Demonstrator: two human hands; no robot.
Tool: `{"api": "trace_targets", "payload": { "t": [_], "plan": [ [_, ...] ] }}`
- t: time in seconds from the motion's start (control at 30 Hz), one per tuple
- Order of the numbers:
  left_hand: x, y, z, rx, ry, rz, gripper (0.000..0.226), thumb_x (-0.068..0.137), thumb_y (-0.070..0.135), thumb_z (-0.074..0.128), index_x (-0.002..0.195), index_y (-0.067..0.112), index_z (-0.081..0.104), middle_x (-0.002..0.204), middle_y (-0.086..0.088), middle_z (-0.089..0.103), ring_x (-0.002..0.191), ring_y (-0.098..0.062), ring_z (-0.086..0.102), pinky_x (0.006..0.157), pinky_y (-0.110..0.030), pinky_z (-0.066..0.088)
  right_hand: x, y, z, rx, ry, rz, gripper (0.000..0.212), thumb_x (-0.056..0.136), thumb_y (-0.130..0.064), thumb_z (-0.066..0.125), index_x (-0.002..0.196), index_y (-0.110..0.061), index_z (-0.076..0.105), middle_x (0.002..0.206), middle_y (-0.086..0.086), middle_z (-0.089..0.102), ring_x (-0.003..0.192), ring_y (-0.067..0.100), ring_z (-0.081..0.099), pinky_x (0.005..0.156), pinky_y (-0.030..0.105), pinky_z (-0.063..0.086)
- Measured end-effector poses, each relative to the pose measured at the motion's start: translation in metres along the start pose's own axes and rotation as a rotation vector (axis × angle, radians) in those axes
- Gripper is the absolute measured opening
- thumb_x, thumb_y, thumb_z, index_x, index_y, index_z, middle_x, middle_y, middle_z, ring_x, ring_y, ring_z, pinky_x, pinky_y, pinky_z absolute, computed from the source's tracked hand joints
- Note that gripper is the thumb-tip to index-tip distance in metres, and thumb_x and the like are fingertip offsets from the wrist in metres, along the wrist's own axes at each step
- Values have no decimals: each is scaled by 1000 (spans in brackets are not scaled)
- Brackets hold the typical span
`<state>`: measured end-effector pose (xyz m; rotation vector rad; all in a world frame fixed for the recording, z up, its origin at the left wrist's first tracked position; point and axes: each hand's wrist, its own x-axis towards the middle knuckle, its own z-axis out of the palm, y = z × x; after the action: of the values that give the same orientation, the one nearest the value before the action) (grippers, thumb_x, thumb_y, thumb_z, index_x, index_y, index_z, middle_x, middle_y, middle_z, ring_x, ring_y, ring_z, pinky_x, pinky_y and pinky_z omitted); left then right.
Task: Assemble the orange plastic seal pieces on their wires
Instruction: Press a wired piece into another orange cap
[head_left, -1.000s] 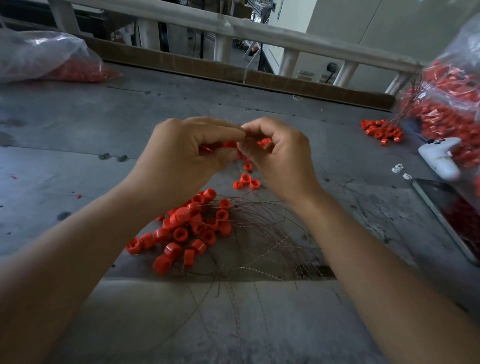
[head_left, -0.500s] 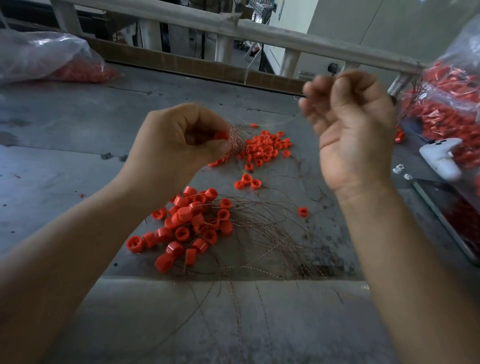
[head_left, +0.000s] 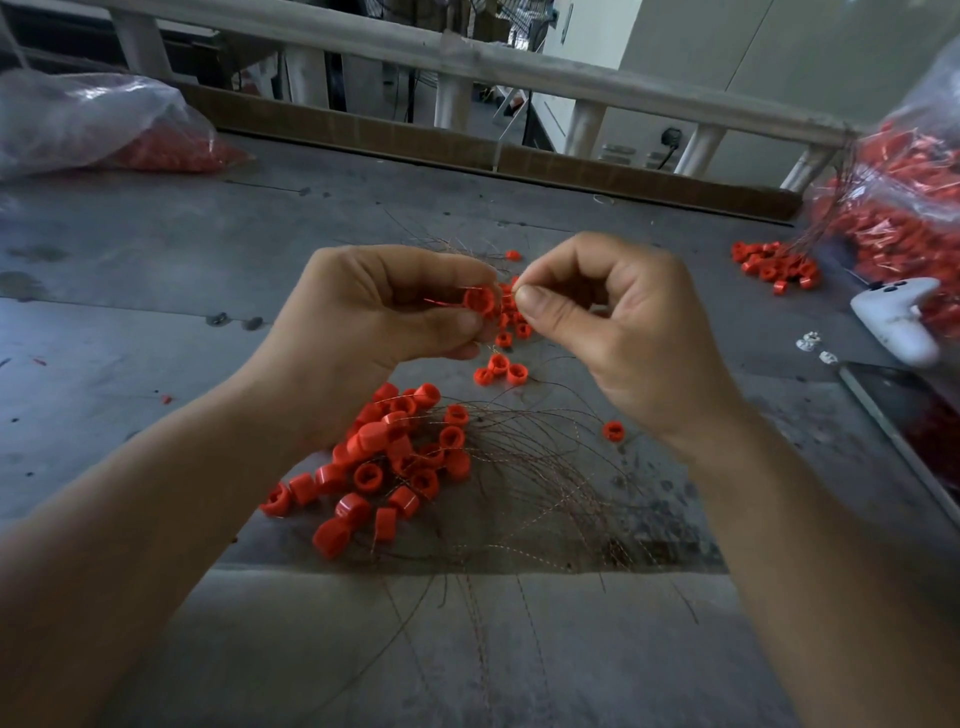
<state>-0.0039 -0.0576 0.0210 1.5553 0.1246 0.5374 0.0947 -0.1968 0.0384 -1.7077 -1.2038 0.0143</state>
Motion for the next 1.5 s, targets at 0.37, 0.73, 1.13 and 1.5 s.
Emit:
{"api": "trace_targets", "payload": {
  "t": [0.37, 0.73, 1.13, 1.5],
  "plan": [
    [-2, 0, 1, -69, -27, 6, 30, 54, 13, 67, 84, 11, 66, 75, -5, 72, 72, -15, 70, 64, -18, 53, -2, -3, 0, -2, -26, 0, 18, 83, -7, 63, 72, -20, 61, 65, -8, 59, 59, 6, 54, 55, 16, 47],
    [-3, 0, 2, -144, -51, 14, 29, 52, 13, 68, 80, 13, 71, 76, -5, 72, 72, -16, 69, 64, -21, 54, -3, -1, 1, -13, -73, 73, 21, 84, -6, 62, 69, -21, 60, 62, -2, 59, 53, 7, 54, 51, 14, 44],
    [-3, -2, 0, -264, -133, -9, 29, 69, 2, 53, 85, 14, 74, 82, -5, 73, 79, -16, 70, 70, -21, 55, -3, -4, -3, 9, -39, 128, 19, 83, -8, 63, 68, -21, 61, 59, -7, 56, 53, -2, 51, 49, 11, 40],
    [-3, 2, -3, -323, -179, -29, 27, 54, 10, 66, 80, 12, 75, 75, -6, 72, 70, -14, 70, 62, -18, 55, -2, -4, -6, 159, -60, 174, 17, 81, -5, 64, 68, -15, 63, 49, -11, 54, 45, -3, 47, 45, 7, 34]
  ]
}}
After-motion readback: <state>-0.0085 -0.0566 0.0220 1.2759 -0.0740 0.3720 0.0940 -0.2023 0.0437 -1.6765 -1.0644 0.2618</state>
